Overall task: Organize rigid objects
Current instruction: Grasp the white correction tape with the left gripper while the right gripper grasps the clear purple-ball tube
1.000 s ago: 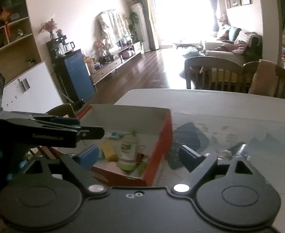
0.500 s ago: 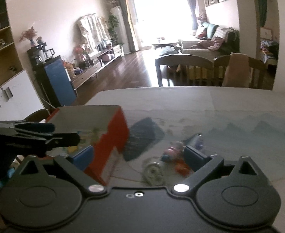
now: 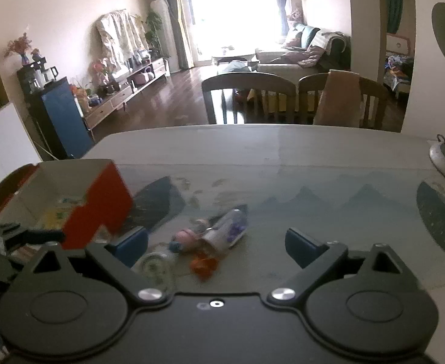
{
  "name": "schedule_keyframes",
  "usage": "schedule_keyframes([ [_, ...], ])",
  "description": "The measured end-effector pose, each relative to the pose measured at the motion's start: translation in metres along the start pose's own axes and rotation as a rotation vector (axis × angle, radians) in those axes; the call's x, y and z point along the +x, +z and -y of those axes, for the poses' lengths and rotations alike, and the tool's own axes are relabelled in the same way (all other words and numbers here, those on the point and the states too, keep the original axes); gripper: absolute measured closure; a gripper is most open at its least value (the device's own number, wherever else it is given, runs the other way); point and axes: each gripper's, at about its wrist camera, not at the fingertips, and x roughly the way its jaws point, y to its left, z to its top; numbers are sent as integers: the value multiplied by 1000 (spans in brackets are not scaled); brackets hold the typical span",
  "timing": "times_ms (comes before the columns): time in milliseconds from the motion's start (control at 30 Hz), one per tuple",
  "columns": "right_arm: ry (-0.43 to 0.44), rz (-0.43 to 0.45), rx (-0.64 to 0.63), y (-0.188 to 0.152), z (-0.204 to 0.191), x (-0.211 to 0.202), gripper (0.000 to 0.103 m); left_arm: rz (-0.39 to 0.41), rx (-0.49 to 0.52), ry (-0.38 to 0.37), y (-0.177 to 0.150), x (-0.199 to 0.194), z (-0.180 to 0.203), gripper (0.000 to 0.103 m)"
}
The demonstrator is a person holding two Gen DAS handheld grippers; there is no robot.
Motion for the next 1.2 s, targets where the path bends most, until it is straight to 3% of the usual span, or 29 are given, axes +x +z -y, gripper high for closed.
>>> schedule_keyframes([
  [167, -8, -22, 1, 5, 16, 20, 8, -47, -70, 11, -9, 31, 14, 0],
  [367, 0, -69, 8, 11, 29, 50, 10, -57, -66, 76, -14, 58, 33, 0],
  [833, -34, -169, 14, 14, 25, 134, 18, -97, -158, 194, -17, 97, 17, 1],
  [1200, -61, -205, 21, 16, 21, 168, 20, -125, -187, 222, -17, 110, 12, 1],
])
